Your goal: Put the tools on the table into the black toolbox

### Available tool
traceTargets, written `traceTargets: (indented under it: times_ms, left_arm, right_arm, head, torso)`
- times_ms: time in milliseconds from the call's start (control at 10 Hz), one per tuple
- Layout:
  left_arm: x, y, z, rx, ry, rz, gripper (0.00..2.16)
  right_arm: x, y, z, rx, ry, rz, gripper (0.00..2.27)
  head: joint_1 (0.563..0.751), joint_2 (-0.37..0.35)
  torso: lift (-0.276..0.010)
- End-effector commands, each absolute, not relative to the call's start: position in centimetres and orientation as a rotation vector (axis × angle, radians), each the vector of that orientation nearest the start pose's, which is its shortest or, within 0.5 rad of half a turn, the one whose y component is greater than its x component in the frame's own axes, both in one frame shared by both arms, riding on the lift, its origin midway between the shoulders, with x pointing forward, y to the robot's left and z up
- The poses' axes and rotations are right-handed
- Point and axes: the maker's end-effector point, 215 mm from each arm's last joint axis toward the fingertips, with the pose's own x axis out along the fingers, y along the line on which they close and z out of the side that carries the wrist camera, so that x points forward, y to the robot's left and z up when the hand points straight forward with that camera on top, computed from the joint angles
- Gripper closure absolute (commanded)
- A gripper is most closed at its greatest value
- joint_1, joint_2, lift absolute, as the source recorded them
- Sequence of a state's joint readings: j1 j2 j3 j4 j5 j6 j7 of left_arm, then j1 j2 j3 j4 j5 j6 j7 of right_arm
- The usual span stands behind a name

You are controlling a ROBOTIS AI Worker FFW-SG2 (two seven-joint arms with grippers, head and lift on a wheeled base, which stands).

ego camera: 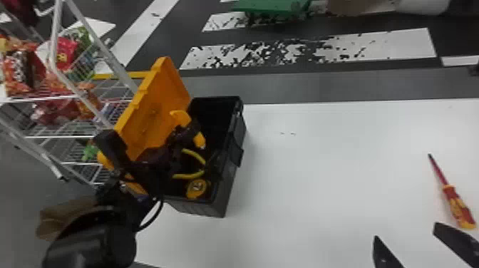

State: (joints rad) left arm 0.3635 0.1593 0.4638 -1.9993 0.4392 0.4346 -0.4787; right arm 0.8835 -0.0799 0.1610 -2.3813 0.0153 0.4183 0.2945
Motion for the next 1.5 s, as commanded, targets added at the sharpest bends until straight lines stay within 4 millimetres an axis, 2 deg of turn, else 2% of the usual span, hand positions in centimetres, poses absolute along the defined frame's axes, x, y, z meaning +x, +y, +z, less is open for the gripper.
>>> traceTargets:
  times_ms: [0,300,600,700,900,1100,1200,1400]
  left_arm:
    - [45.3,37.9,-35.5,-0.251,0.192,-0.143,0.0]
    - [44.5,37.3,-34.9,-0.256,0.188,-0.151,0.03]
    - [41.3,35.0,-34.3,-0.298,0.169,-0.18,0.03]
    - [40.3,33.9,-35.0,-0.325,0.175,-0.193,0.03]
    - [39.1,31.7,-36.3,-0.34,0.172,-0.204,0.04]
    - [37.9,31.3,-35.9,-0.289,0.105,-0.169,0.06]
    - [37.2,30.8,-34.7,-0.241,0.036,-0.159,0.06]
    - [35.6,30.1,-34.3,-0.199,-0.005,-0.147,0.06]
  right_arm:
    - [28.4,-8.7,-41.5,0.094,0.489,0.464,0.07]
    - [28.3,-8.7,-41.5,0.095,0.491,0.463,0.07]
    - [28.5,-9.2,-41.7,0.093,0.495,0.451,0.05]
    - [28.5,-9.6,-42.0,0.096,0.509,0.438,0.05]
    - [28.5,-11.5,-43.7,0.084,0.578,0.392,0.05]
    - [29.0,-13.2,-45.1,0.107,0.644,0.347,0.05]
    - [29.6,-14.1,-45.2,0.112,0.659,0.322,0.05]
    - [30.7,-15.6,-45.1,0.136,0.69,0.281,0.05]
  head:
    - [0.695,0.35]
    - [0.695,0.35]
    - [0.695,0.35]
    - [0.695,0.35]
    - [0.695,0.35]
    - [0.695,0.332]
    - [0.695,0.324]
    - [0.695,0.284]
  torso:
    - [-0.075]
    - [-0.075]
    - [-0.075]
    - [-0.075]
    - [-0.075]
    - [-0.075]
    - [-0.075]
    - [-0.075]
